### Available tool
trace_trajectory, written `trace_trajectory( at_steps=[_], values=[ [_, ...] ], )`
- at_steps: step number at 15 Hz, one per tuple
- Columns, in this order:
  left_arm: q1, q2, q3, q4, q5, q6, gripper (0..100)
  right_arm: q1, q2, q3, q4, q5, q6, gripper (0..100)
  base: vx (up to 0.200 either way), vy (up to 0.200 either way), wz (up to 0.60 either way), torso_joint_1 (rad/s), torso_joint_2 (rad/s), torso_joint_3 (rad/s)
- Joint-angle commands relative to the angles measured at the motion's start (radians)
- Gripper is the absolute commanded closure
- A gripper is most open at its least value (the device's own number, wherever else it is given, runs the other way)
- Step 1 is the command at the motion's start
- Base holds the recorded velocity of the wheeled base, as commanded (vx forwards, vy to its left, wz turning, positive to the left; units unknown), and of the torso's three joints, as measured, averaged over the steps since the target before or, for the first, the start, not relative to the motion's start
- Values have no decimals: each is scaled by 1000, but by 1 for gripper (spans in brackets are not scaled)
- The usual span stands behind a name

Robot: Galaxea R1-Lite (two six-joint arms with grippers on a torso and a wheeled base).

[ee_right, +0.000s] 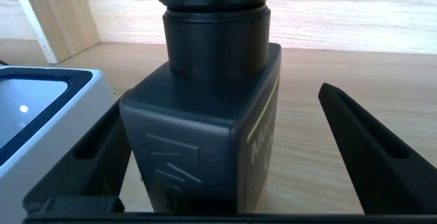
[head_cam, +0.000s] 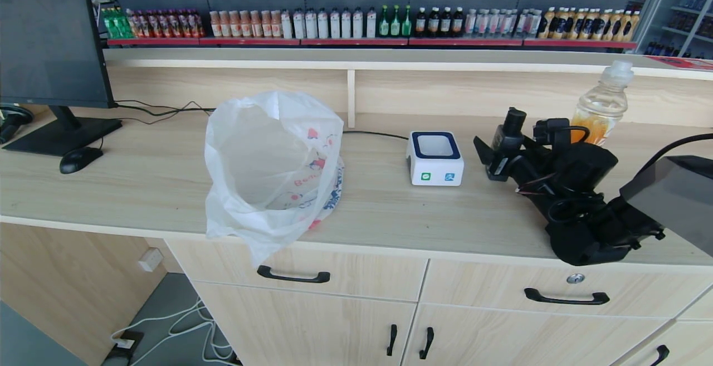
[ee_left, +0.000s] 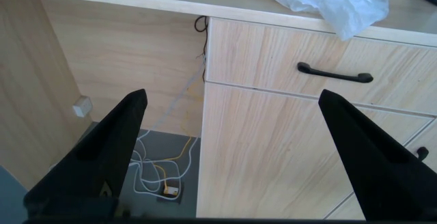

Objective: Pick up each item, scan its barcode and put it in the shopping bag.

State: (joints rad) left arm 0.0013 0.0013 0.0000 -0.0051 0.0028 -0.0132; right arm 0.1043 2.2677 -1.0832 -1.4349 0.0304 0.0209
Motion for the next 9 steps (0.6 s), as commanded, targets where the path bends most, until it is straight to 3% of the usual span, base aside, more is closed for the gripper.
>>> trace_trajectory(
  at_steps=[1, 9],
  values=[
    [0, 0, 0, -1, 0, -1, 0, 0, 12, -12, 1, -1, -1, 100, 0, 0, 0, 0, 0, 0],
    [0, 0, 0, -1, 0, -1, 0, -3, 32, -106, -6, -4, 5, 100, 0, 0, 0, 0, 0, 0]
  ],
)
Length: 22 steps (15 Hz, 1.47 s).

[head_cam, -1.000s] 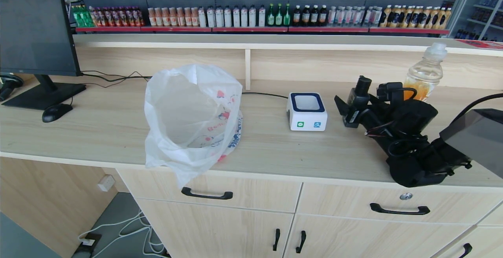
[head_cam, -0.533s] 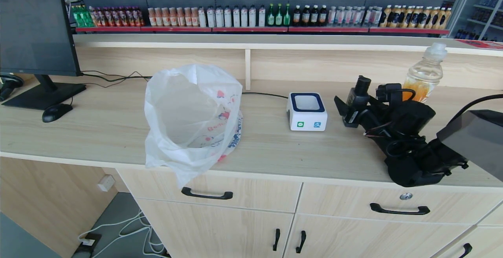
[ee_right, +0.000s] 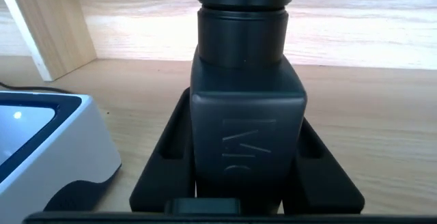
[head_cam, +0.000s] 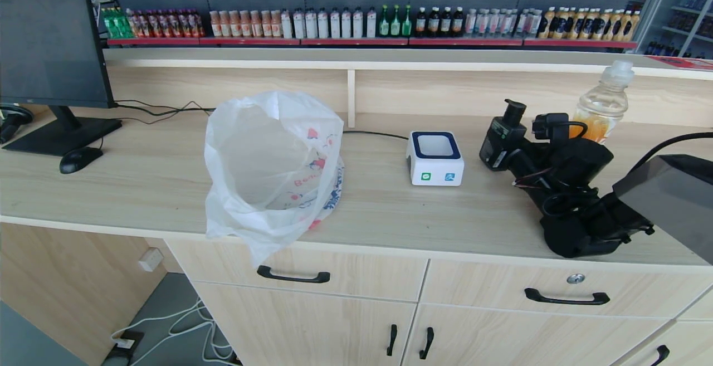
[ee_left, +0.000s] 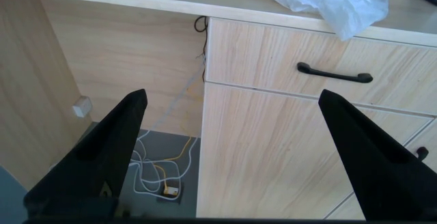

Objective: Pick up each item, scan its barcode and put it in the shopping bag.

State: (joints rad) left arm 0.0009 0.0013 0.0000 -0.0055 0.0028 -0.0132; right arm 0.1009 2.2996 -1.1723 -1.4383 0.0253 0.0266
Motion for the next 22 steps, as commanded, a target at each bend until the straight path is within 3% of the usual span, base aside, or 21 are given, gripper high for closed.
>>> trace_trajectory(
  at_steps=[1, 10, 14, 20, 22],
  values=[
    [1, 0, 0, -1, 0, -1, 0, 0, -2, -29, -5, 1, -1, 100, 0, 0, 0, 0, 0, 0],
    [1, 0, 0, -1, 0, -1, 0, 10, -123, -26, -51, -13, -8, 100, 0, 0, 0, 0, 0, 0],
    [1, 0, 0, -1, 0, -1, 0, 54, -204, 16, -51, -15, -8, 100, 0, 0, 0, 0, 0, 0],
    [1, 0, 0, 1, 0, -1, 0, 174, -384, 315, -133, -13, -10, 100, 0, 0, 0, 0, 0, 0],
    [1, 0, 0, -1, 0, -1, 0, 229, -494, 479, -133, -15, 10, 100, 0, 0, 0, 0, 0, 0]
  ],
)
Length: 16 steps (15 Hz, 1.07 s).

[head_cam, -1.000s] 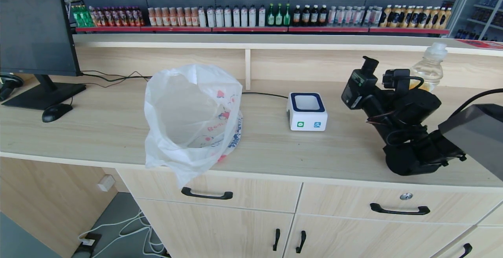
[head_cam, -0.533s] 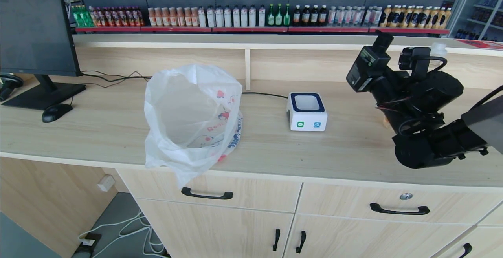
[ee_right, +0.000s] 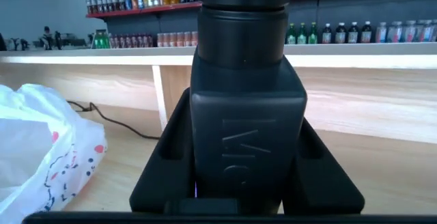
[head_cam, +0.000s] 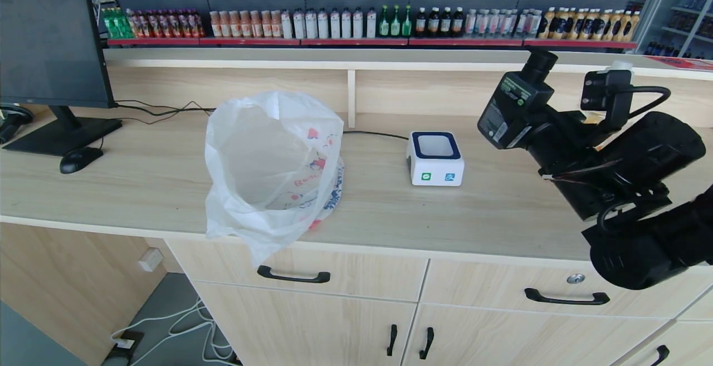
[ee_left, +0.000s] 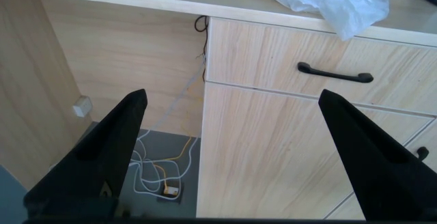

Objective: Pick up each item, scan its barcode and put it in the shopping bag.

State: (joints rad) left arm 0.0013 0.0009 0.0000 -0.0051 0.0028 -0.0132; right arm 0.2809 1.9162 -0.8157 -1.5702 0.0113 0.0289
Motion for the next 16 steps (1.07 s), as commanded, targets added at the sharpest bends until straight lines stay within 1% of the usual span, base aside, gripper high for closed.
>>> trace_trajectory(
  at_steps=[1, 2, 3, 4, 5, 6, 7, 10, 12, 13, 15, 16],
  values=[
    [0, 1, 0, -1, 0, -1, 0, 77, -146, 181, -1, 1, 8, 100, 0, 0, 0, 0, 0, 0],
    [0, 1, 0, -1, 0, -1, 0, 118, -192, 222, -1, 1, 6, 100, 0, 0, 0, 0, 0, 0],
    [0, 1, 0, -1, 0, -1, 0, 136, -201, 230, -1, -1, 6, 100, 0, 0, 0, 0, 0, 0],
    [0, 1, 0, -1, 0, -1, 0, 241, -233, 294, -1, -1, 6, 100, 0, 0, 0, 0, 0, 0],
    [0, 1, 0, -1, 0, -1, 0, 313, -243, 351, -1, -1, 3, 100, 0, 0, 0, 0, 0, 0],
    [0, 1, 0, -1, 0, -1, 0, 317, -244, 354, -1, -1, 3, 100, 0, 0, 0, 0, 0, 0],
    [0, 1, 0, -1, 0, -1, 0, 400, -244, 372, -1, -1, -15, 100, 0, 0, 0, 0, 0, 0],
    [0, 1, 0, 1, 0, -1, 0, 492, -227, 372, -1, -1, -6, 100, 0, 0, 0, 0, 0, 0],
    [0, 1, 0, 1, 0, -1, 0, 564, -253, 403, -1, -1, 2, 100, 0, 0, 0, 0, 0, 0],
    [0, 1, 0, -1, 0, -1, 0, 598, -269, 437, -1, 7, 45, 100, 0, 0, 0, 0, 0, 0],
    [0, 1, 0, -1, 0, -1, 0, 607, -284, 429, -1, 52, 170, 100, 0, 0, 0, 0, 0, 0],
    [0, 1, 0, -1, 0, -1, 0, 607, -295, 428, -1, 56, 201, 100, 0, 0, 0, 0, 0, 0]
  ],
)
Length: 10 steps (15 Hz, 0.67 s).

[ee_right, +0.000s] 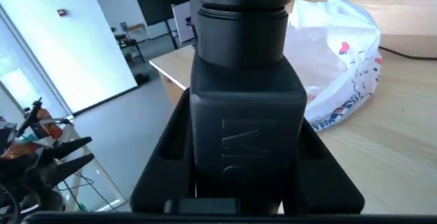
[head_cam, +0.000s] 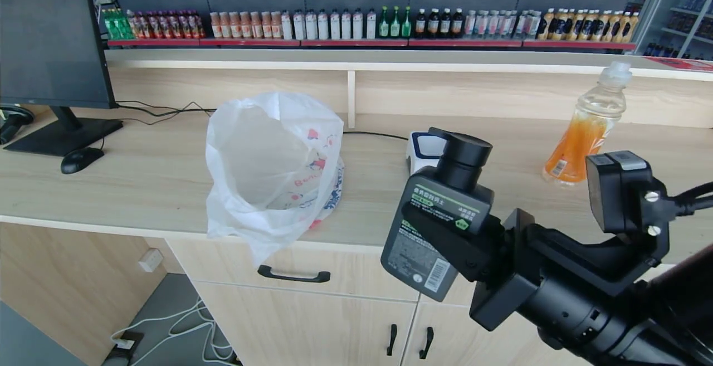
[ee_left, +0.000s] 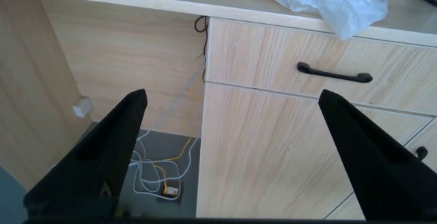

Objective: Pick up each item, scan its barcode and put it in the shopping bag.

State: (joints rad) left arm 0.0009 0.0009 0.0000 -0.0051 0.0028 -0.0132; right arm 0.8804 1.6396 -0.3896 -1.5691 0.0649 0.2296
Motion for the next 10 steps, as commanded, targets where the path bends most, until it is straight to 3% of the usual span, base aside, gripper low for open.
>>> trace_trajectory(
  at_steps=[1, 5, 10],
  values=[
    [1, 1, 0, -1, 0, -1, 0, 8, -38, -17, -2, 6, 76, 100, 0, 0, 0, 0, 0, 0],
    [1, 1, 0, 1, 0, -1, 0, 77, -72, -57, -2, 6, 275, 100, 0, 0, 0, 0, 0, 0],
    [1, 1, 0, -1, 0, -1, 0, 298, -75, -75, -2, 6, 347, 100, 0, 0, 0, 0, 0, 0]
  ],
)
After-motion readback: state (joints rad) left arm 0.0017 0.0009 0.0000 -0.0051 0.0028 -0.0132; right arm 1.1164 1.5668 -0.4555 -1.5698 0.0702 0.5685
